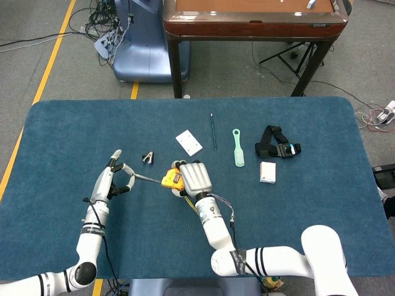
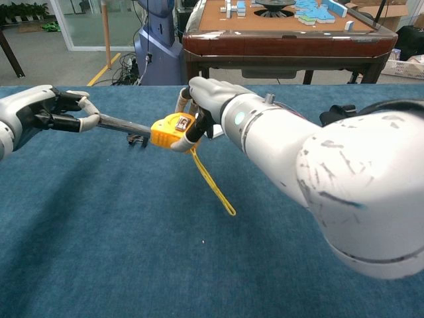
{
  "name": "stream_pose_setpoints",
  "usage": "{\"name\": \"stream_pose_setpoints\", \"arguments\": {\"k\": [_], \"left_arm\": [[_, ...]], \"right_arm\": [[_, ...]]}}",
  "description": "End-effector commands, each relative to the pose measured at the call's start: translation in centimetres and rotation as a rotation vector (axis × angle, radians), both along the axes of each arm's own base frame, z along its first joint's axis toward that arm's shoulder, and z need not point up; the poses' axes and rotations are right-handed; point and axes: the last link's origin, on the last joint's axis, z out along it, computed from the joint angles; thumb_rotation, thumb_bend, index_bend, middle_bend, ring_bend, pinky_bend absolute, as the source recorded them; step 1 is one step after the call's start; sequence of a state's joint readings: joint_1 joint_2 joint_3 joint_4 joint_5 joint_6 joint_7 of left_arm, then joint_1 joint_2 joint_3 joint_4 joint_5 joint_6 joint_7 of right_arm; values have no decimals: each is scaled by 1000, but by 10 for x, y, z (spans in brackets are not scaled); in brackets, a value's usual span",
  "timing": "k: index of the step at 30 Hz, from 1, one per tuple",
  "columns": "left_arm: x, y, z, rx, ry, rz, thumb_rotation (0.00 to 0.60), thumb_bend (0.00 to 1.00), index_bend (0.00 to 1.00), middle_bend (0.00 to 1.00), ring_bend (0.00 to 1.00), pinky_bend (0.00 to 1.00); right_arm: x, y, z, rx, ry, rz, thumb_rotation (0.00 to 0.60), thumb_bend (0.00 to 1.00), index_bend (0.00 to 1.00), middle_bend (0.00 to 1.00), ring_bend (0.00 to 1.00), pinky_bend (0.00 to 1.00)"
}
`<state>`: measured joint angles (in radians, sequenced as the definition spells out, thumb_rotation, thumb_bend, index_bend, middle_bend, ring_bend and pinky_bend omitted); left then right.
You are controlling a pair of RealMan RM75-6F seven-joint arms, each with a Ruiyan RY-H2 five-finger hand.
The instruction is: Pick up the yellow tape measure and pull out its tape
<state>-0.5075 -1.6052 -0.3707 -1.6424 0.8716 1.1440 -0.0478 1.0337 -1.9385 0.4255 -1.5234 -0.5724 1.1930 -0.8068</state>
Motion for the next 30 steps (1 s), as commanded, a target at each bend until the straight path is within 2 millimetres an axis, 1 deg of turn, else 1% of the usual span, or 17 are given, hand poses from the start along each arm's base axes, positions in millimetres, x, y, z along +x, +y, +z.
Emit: {"name": "stream_pose_setpoints", "arguments": {"k": [1,16,22,30], "left_arm": [[-2,-1,2,7,-4,2,600,464,571,0,0,0],[-15,-7,15,77,-44,-10,600,464,565,1,0,0],[-23,-9,24,89,-46,-5,600,465,564,1,0,0],[-37,-10,36,111,-35,14,600,465,564,1,0,0]], "right_arm": [[-5,0,2,10,1,-1,600,729,674,664,605,278],[-36,5,19,54,14,2,600,729,677,666,606,278],[-55,8,29,72,13,-15,600,729,679,668,607,278],[-87,13,45,78,36,-42,600,729,683,670,611,278]]}}
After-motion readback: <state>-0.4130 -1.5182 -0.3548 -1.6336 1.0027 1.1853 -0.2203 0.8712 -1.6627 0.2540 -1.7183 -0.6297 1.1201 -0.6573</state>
